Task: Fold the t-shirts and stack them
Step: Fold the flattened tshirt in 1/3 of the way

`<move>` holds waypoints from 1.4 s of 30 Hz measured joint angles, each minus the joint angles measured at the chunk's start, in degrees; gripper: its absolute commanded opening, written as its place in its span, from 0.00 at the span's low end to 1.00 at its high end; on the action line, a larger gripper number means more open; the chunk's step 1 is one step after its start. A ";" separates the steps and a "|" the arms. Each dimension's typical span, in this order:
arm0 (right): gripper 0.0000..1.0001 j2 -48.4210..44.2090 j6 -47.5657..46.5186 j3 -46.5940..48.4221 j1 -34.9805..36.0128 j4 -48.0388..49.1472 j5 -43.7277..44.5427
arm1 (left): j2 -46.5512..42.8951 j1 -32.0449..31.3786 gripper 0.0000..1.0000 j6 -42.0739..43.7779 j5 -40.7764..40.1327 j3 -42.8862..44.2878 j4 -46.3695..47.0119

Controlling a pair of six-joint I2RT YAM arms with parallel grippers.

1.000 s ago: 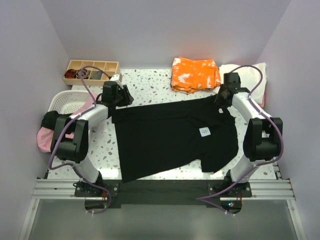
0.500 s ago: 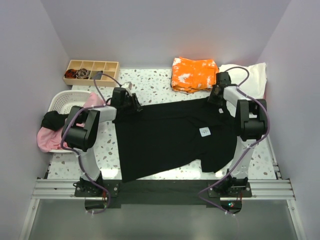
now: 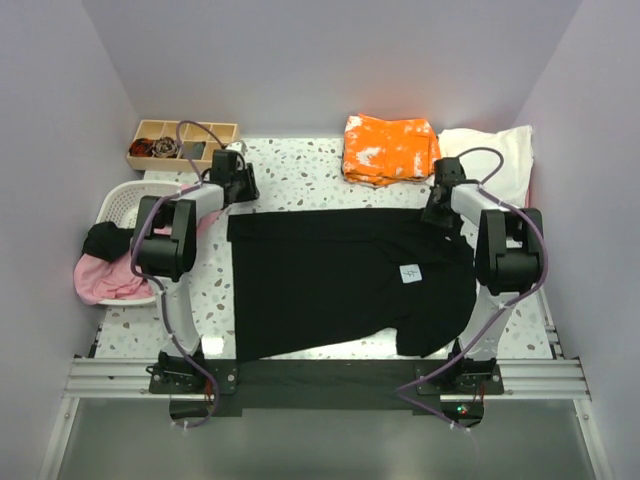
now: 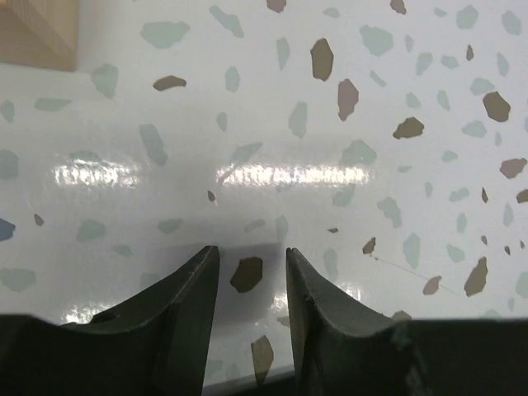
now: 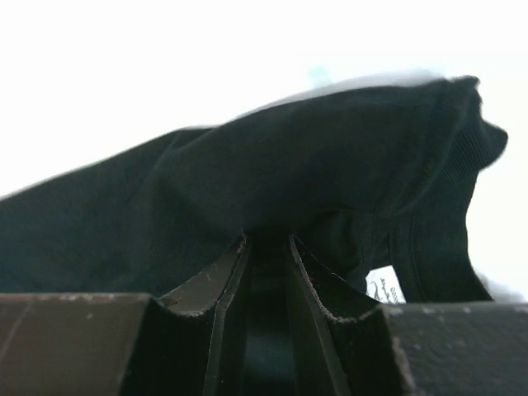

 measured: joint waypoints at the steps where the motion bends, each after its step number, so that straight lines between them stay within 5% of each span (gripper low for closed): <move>1: 0.26 -1.44 0.00 -1.88 0.00 -0.26 -0.11 | 1.09 0.42 0.43 0.81 -0.44 1.73 -0.66; 13: 0.27 -11.28 0.37 -14.25 0.90 -1.64 -2.08 | 6.43 0.39 0.43 5.60 0.42 10.51 -3.78; 28: 0.28 -11.39 -1.01 2.08 1.11 -4.09 -2.08 | -17.79 -7.23 0.42 4.72 6.32 -2.67 -11.21; 42: 0.28 -13.31 -1.18 -0.35 1.14 -5.44 -2.32 | -17.62 -11.15 0.41 0.87 6.78 -14.86 -15.96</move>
